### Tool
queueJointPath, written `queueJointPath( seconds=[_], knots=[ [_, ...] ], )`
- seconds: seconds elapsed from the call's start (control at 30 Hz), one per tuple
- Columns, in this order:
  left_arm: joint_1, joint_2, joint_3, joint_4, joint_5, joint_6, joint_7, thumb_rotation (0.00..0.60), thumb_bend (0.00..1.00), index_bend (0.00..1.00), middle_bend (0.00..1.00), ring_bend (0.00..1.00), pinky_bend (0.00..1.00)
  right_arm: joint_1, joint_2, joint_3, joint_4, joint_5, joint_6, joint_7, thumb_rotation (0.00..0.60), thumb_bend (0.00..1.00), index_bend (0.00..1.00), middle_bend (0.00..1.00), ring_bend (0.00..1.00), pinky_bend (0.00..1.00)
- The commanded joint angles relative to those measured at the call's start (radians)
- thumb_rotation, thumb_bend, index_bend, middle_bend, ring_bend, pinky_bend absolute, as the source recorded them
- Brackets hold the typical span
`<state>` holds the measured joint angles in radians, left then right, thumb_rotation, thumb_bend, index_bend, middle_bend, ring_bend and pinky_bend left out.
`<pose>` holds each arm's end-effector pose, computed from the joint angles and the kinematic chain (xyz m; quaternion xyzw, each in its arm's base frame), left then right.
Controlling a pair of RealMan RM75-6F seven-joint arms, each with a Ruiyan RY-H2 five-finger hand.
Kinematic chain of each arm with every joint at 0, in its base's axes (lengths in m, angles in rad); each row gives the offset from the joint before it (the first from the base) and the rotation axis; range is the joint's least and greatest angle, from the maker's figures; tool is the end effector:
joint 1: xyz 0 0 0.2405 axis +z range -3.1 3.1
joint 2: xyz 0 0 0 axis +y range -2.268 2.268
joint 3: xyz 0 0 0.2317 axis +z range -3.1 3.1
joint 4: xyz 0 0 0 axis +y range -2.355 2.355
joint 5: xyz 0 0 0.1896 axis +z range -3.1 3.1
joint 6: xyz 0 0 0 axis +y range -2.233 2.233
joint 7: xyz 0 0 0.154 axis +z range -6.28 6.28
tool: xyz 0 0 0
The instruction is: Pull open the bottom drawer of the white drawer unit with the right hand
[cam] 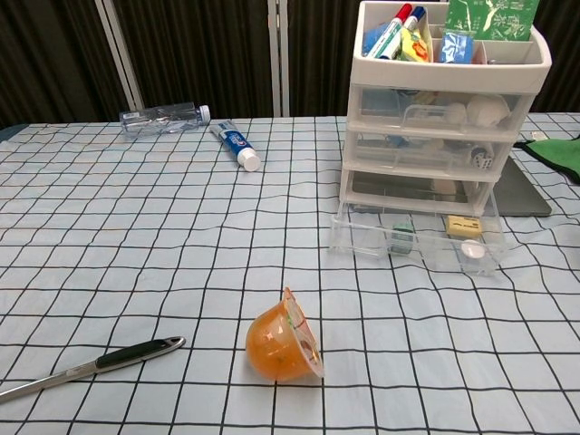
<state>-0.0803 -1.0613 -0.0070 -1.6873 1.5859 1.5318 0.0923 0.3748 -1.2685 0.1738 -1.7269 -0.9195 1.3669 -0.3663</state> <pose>-0.2612 0.1767 0.1729 -0.6311 -0.3458 -0.3828 0.5793 -0.2553 -0.2705 0.1275 0.5299 -0.4580 0.3260 0.6350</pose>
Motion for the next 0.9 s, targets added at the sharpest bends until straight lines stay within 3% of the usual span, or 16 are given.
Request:
queueJointPath(
  seconds=[0.03, 0.53, 0.9],
  knots=[
    [0.003, 0.001, 0.003, -0.002, 0.008, 0.006, 0.002, 0.6, 0.06, 0.0, 0.0, 0.0, 0.0, -0.027, -0.014, -0.024, 0.042, -0.026, -0.003, 0.033, 0.6, 0.41, 0.69, 1.0, 1.0, 0.88],
    [0.01, 0.001, 0.009, -0.006, 0.023, 0.013, 0.005, 0.6, 0.06, 0.0, 0.0, 0.0, 0.0, -0.09, -0.116, -0.07, 0.252, -0.09, -0.042, 0.114, 0.6, 0.4, 0.67, 1.0, 1.0, 0.88],
    [0.016, -0.001, 0.016, -0.009, 0.036, 0.019, 0.009, 0.6, 0.06, 0.0, 0.0, 0.0, 0.0, -0.101, -0.177, -0.077, 0.353, -0.099, -0.07, 0.059, 0.6, 0.23, 0.58, 1.0, 1.0, 0.88]
  ],
)
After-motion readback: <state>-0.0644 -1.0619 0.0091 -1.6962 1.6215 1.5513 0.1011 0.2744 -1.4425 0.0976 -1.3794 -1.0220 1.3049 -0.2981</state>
